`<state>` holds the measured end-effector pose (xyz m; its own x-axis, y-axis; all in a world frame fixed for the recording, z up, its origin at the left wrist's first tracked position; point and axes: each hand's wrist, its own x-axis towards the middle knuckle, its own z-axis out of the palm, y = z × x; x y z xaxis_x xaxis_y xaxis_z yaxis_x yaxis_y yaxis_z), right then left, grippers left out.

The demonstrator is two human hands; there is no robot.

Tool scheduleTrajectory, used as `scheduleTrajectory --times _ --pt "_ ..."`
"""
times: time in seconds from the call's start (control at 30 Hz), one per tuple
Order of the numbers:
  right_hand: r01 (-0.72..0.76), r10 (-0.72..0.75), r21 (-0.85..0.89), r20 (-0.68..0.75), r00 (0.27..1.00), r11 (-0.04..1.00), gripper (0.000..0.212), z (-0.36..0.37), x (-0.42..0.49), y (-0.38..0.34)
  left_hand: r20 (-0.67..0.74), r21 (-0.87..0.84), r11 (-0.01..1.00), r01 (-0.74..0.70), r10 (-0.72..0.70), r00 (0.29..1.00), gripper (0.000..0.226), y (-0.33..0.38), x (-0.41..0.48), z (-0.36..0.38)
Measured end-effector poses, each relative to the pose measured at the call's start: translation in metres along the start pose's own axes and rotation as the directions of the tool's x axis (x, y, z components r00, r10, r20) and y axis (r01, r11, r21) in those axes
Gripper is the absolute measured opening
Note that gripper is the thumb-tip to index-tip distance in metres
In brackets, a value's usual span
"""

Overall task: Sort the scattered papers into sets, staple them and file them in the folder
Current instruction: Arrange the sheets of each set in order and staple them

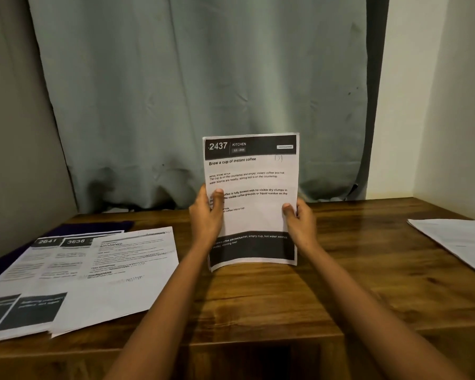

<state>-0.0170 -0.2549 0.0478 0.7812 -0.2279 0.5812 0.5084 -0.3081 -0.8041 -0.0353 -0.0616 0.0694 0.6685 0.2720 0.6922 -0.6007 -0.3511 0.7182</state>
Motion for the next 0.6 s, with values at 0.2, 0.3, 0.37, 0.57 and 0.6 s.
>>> scheduleTrajectory --times 0.2,0.3,0.37,0.57,0.6 --pt "-0.062 0.061 0.009 0.082 0.995 0.998 0.020 -0.012 0.006 -0.006 0.079 -0.017 0.999 0.036 -0.034 0.996 0.028 0.003 0.005 -0.010" --pt "-0.221 0.202 0.060 0.234 0.951 0.973 0.015 -0.025 0.012 -0.009 0.242 -0.196 0.953 0.230 -0.181 0.953 0.017 0.007 0.016 -0.022" --pt "-0.337 0.288 0.091 0.344 0.894 0.937 0.015 -0.032 0.009 -0.008 0.335 -0.308 0.874 0.375 -0.270 0.903 0.018 0.008 0.019 -0.027" --pt "-0.568 0.443 0.045 0.576 0.687 0.822 0.017 -0.040 -0.005 0.014 0.385 -0.453 0.634 0.626 -0.494 0.779 0.029 -0.015 0.018 -0.026" --pt "-0.595 0.458 0.032 0.605 0.651 0.803 0.018 -0.040 -0.007 0.020 0.403 -0.484 0.576 0.659 -0.521 0.752 0.033 -0.017 0.016 -0.026"
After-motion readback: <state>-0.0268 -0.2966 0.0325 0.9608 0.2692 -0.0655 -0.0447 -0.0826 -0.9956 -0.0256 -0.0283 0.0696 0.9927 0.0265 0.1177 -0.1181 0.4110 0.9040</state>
